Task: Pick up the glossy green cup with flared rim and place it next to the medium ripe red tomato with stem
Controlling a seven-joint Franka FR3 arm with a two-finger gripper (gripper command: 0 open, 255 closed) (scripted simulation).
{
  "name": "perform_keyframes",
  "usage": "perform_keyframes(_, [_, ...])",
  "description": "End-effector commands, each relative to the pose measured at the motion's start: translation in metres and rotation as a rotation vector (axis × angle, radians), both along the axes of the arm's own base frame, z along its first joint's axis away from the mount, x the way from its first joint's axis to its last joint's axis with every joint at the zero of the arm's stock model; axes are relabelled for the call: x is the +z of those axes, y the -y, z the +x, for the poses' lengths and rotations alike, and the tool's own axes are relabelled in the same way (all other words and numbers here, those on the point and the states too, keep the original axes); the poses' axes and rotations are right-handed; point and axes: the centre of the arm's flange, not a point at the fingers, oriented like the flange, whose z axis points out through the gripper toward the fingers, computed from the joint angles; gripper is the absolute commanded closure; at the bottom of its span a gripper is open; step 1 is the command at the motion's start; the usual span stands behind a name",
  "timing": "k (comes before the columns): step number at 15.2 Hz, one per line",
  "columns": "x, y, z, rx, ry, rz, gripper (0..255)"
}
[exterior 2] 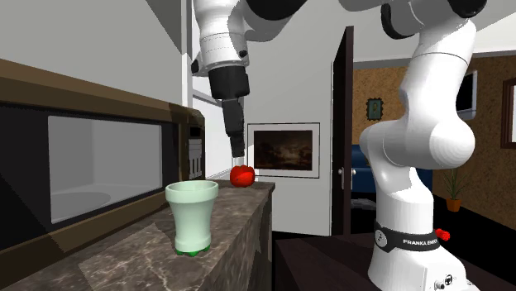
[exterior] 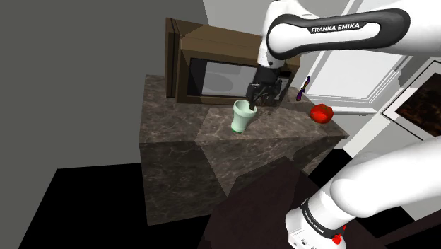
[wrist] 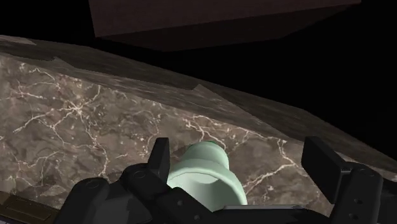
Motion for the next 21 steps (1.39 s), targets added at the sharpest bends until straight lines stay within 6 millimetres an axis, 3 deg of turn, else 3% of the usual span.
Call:
perform_keyframes(1, [-0.014, -0.004, 0.026, 0.000, 0.003, -0.010, 0])
perform_keyframes(9, [-0.065, -0.013, 0.114, 0.001, 0.011, -0.050, 0])
perform_keyframes(16, [-0.101, -0.008, 0.109, 0.001, 0.011, -0.050, 0])
perform_keyframes(21, [-0.104, -0.007, 0.108, 0.001, 0.011, -0.050, 0])
